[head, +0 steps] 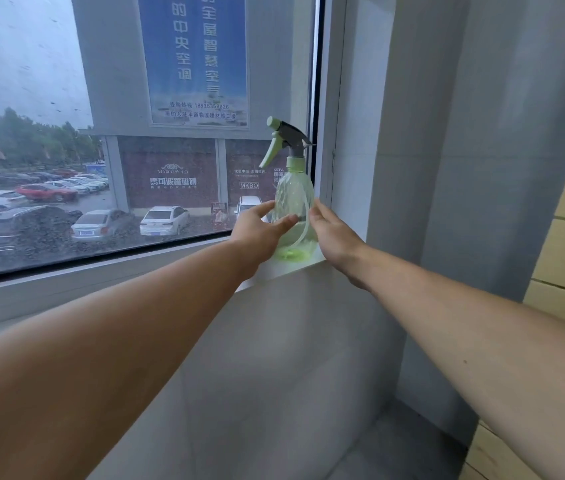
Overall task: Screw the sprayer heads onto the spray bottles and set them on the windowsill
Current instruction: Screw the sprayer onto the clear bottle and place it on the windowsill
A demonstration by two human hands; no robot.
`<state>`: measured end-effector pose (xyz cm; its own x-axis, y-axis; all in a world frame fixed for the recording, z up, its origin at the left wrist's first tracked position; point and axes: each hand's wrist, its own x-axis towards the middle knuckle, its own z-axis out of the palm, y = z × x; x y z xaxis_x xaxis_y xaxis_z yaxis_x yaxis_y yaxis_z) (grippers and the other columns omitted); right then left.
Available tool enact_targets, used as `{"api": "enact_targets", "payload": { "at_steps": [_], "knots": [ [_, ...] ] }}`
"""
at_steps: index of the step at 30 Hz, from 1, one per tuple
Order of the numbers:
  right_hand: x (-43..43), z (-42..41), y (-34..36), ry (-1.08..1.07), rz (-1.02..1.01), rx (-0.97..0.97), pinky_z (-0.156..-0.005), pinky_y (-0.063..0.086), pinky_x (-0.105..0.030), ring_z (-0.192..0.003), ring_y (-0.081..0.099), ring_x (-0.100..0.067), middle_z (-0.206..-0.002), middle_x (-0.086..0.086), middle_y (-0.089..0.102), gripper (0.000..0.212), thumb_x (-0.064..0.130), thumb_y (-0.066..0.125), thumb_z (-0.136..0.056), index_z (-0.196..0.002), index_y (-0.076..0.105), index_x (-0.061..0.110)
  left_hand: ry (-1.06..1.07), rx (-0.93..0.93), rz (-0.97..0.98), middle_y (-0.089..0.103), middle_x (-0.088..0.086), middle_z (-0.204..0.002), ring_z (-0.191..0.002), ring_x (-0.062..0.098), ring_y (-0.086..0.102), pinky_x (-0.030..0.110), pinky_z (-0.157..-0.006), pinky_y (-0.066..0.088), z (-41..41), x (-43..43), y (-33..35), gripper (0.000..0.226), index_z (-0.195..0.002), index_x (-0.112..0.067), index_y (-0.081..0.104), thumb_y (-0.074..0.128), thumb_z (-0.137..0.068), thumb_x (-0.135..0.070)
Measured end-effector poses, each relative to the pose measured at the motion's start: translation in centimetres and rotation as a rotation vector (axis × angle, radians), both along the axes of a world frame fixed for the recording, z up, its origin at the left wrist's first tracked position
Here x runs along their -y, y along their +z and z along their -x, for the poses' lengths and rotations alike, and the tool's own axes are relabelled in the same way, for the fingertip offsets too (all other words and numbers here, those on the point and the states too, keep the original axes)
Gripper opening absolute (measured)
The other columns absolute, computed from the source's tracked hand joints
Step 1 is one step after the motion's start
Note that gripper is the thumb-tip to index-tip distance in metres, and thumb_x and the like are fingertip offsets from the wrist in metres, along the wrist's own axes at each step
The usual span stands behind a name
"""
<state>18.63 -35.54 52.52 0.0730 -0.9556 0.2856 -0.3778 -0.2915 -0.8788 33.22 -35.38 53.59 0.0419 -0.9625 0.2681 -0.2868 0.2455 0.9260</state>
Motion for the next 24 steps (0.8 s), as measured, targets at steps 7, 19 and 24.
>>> {"api": "enact_targets", "payload": {
  "at_steps": [7,19,24],
  "knots": [
    [-1.0,-0.2,-0.4,-0.032,-0.046,-0.022,-0.118,0.015,-0.031,-0.152,0.016,-0.014,-0.165,0.008,0.017,0.061,0.049,0.026,-0.102,-0.157,0.01,0.031,0.006,0.091,0.006,0.043,0.006,-0.16,-0.145,0.027,0.043,0.036,-0.112,0.037,0.3,-0.1,0.2,0.074,-0.158,-0.021,0.033,0.064,-0.095,-0.045],
    [-8.5,3.4,-3.4,-0.168,-0.053,-0.042,-0.106,0.026,-0.027,-0.141,0.038,-0.017,-0.155,-0.001,0.04,0.055,0.047,0.033,-0.101,-0.15,0.034,0.022,0.095,0.055,0.076,0.06,0.009,-0.129,-0.109,0.024,0.061,0.035,-0.086,0.05,-0.1,-6.0,-0.6,0.076,-0.144,-0.013,0.041,0.072,-0.086,-0.051],
    [-17.0,7.9,-7.5,-0.284,-0.135,-0.04,-0.09,0.047,-0.035,-0.103,0.063,-0.025,-0.117,-0.014,0.069,0.028,0.029,0.047,-0.1,-0.107,0.064,0.008,-0.06,0.107,0.068,0.063,-0.001,-0.1,-0.081,0.008,0.06,0.027,-0.067,0.048,2.8,-12.9,-4.8,0.051,-0.126,-0.022,0.051,0.07,-0.088,-0.05]
  ]
}}
